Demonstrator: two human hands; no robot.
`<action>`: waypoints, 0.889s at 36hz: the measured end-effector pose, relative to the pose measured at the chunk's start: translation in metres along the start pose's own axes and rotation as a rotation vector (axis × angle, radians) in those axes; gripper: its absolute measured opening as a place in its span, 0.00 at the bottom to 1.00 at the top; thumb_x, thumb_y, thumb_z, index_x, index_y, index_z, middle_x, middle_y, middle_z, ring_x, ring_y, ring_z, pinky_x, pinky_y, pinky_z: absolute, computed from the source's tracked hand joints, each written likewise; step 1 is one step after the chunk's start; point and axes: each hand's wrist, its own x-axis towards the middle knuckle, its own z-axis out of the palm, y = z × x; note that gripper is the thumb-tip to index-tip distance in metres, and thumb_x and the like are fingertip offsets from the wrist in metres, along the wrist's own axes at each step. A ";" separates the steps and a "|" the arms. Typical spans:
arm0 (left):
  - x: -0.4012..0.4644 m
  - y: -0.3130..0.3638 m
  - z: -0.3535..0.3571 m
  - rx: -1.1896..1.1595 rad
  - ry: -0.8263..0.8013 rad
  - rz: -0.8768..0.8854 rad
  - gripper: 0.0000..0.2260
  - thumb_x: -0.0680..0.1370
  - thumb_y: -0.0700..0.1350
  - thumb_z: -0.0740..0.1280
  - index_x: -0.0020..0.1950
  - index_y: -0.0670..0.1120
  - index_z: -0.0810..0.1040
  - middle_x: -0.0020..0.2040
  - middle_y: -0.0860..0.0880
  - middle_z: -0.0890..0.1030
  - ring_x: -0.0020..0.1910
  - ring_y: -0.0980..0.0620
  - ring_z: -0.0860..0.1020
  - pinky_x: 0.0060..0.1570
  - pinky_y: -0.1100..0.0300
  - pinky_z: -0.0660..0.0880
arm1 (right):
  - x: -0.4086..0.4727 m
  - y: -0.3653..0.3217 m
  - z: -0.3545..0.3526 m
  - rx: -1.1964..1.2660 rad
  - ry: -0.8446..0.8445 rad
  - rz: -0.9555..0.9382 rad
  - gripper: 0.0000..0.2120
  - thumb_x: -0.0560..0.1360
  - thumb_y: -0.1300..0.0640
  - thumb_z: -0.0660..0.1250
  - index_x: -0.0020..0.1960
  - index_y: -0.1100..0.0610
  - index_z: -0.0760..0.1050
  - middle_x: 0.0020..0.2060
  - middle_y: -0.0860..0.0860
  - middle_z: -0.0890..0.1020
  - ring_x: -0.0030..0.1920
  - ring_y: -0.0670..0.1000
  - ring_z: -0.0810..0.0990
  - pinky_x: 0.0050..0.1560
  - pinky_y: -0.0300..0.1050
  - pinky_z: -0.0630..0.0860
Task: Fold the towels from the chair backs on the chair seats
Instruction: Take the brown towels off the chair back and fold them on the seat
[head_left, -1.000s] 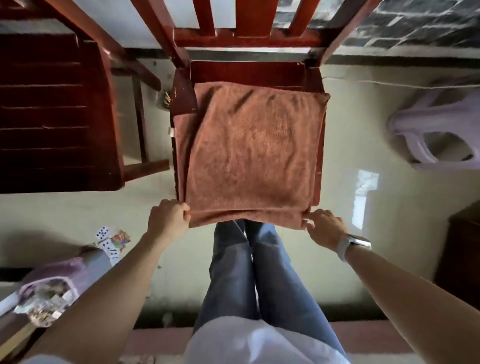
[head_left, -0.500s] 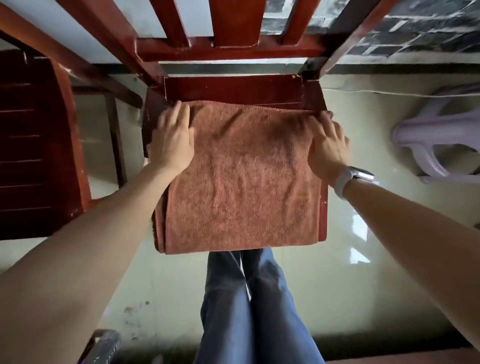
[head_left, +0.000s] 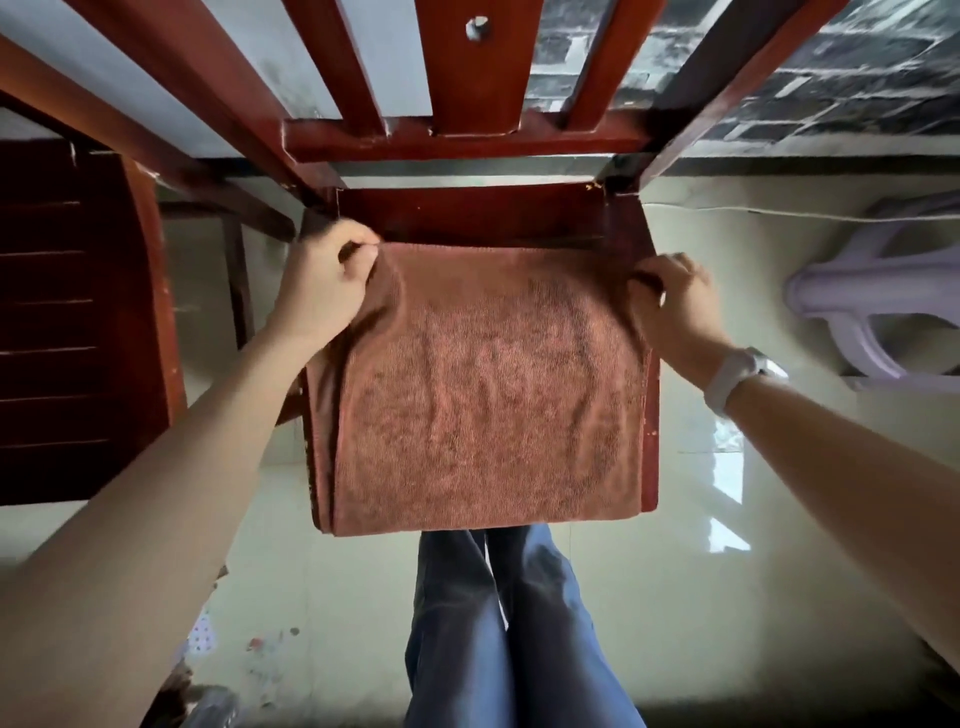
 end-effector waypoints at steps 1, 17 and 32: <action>-0.009 0.002 -0.009 -0.036 -0.089 -0.052 0.06 0.78 0.39 0.61 0.50 0.46 0.77 0.48 0.47 0.80 0.46 0.52 0.76 0.47 0.61 0.70 | -0.009 -0.001 -0.003 0.043 -0.054 -0.007 0.10 0.75 0.62 0.61 0.54 0.59 0.78 0.48 0.58 0.80 0.47 0.57 0.77 0.46 0.47 0.73; -0.062 -0.062 -0.035 0.151 -0.197 -0.321 0.05 0.77 0.38 0.63 0.47 0.42 0.79 0.51 0.40 0.79 0.50 0.40 0.77 0.53 0.50 0.73 | -0.021 -0.009 0.007 0.004 -0.301 0.013 0.08 0.74 0.62 0.64 0.50 0.57 0.80 0.47 0.56 0.81 0.45 0.56 0.78 0.45 0.46 0.73; -0.044 -0.069 -0.001 0.327 -0.084 0.004 0.06 0.75 0.39 0.66 0.46 0.38 0.82 0.49 0.41 0.75 0.50 0.43 0.74 0.52 0.56 0.68 | 0.005 -0.014 0.033 -0.247 -0.250 -0.185 0.09 0.72 0.65 0.63 0.51 0.65 0.78 0.59 0.61 0.70 0.58 0.63 0.68 0.64 0.54 0.66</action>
